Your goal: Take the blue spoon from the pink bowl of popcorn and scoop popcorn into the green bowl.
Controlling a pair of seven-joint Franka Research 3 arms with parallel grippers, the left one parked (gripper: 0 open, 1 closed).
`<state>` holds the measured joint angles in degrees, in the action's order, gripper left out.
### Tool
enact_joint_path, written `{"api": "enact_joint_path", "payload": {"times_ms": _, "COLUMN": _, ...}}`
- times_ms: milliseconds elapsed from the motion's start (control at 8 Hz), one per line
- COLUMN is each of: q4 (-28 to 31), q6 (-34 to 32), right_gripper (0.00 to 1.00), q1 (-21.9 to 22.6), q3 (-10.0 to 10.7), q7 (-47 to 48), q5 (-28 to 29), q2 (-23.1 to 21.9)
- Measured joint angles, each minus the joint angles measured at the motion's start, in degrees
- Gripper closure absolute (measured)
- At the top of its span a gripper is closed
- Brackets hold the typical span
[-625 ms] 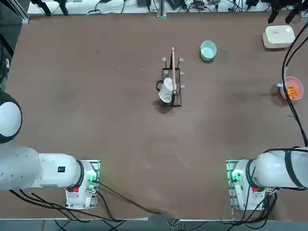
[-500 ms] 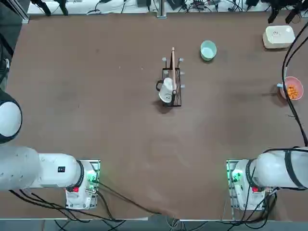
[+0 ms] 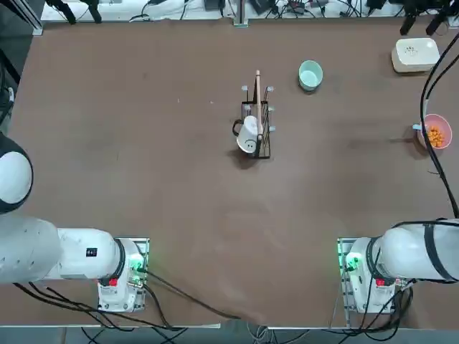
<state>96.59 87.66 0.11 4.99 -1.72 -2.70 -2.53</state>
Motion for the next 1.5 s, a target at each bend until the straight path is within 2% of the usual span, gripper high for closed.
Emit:
{"api": "enact_joint_path", "payload": {"times_ms": 250, "q4": 0.39, "q6": -7.88, "right_gripper": 0.00, "q1": -0.12, "q3": 0.07, "q7": 0.36, "q5": -7.59, "q2": 1.64}}
{"api": "enact_joint_path", "payload": {"times_ms": 375, "q4": 0.77, "q6": -9.69, "right_gripper": 0.00, "q1": -0.22, "q3": 0.09, "q7": 1.68, "q5": -9.96, "q2": 3.57}}
{"api": "enact_joint_path", "payload": {"times_ms": 625, "q4": 3.59, "q6": -8.49, "right_gripper": 0.00, "q1": -0.22, "q3": 0.04, "q7": 8.34, "q5": -17.88, "q2": 7.77}}
{"api": "enact_joint_path", "payload": {"times_ms": 750, "q4": 7.66, "q6": -4.15, "right_gripper": 0.00, "q1": -0.24, "q3": 0.05, "q7": 12.67, "q5": -22.74, "q2": 9.06}}
{"api": "enact_joint_path", "payload": {"times_ms": 1125, "q4": 24.09, "q6": 14.69, "right_gripper": 0.00, "q1": -0.63, "q3": 0.06, "q7": 29.39, "q5": -37.46, "q2": 11.94}}
{"api": "enact_joint_path", "payload": {"times_ms": 1250, "q4": 26.78, "q6": 18.32, "right_gripper": 0.00, "q1": -1.07, "q3": 0.07, "q7": 34.80, "q5": -41.96, "q2": 14.61}}
{"api": "enact_joint_path", "payload": {"times_ms": 1500, "q4": 27.77, "q6": 21.55, "right_gripper": 0.01, "q1": -1.31, "q3": 0.02, "q7": 47.45, "q5": -53.48, "q2": 22.79}}
